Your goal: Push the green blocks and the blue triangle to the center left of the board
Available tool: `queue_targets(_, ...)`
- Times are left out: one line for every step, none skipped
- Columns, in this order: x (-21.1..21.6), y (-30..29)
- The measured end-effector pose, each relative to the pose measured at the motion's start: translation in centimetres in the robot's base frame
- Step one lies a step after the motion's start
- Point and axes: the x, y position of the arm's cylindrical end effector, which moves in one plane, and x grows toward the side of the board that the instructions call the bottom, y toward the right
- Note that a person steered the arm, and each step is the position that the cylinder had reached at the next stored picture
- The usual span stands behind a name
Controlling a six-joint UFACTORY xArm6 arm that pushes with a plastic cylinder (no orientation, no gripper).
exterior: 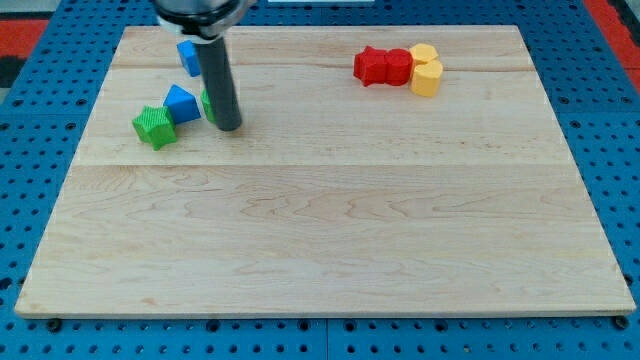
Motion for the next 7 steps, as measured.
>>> queue_targets(0.0,4.7)
queue_targets(-2.2,5.8)
queue_targets(-4.0,1.1)
queue_targets(-4.2,-4.9)
queue_targets(-4.2,-8.7)
queue_targets(-4.2,-7.0)
queue_targets(-1.3,-2.3)
